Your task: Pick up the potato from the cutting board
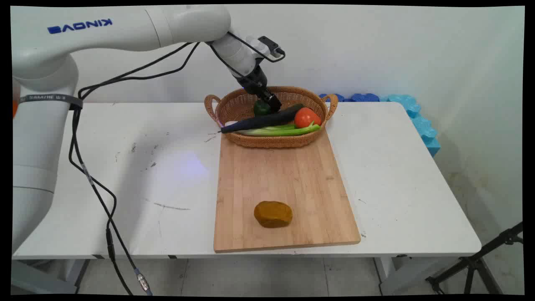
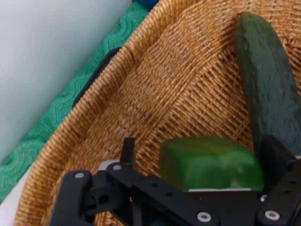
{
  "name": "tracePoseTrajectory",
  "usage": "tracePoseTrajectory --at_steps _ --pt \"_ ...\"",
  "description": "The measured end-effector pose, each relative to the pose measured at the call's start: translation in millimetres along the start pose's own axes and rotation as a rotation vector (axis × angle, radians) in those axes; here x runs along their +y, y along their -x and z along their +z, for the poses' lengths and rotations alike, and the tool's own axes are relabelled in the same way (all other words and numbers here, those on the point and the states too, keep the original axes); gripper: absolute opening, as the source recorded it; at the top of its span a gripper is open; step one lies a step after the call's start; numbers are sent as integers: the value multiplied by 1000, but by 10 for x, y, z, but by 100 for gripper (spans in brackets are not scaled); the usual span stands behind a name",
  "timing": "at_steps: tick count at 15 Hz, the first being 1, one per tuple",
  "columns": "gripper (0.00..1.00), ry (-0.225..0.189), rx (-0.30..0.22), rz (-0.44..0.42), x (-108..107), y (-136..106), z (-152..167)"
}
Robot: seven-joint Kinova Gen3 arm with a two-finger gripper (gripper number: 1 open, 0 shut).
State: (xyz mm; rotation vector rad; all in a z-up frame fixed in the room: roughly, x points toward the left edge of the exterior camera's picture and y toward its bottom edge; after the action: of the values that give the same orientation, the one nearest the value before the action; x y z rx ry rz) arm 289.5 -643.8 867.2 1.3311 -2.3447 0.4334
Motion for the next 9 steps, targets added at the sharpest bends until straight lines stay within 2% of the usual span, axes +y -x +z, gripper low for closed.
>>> tracePoseTrajectory --at_steps 5,9 --pt "100 -1 33 13 41 -112 -145" --pt "100 15 79 40 164 -242 -593"
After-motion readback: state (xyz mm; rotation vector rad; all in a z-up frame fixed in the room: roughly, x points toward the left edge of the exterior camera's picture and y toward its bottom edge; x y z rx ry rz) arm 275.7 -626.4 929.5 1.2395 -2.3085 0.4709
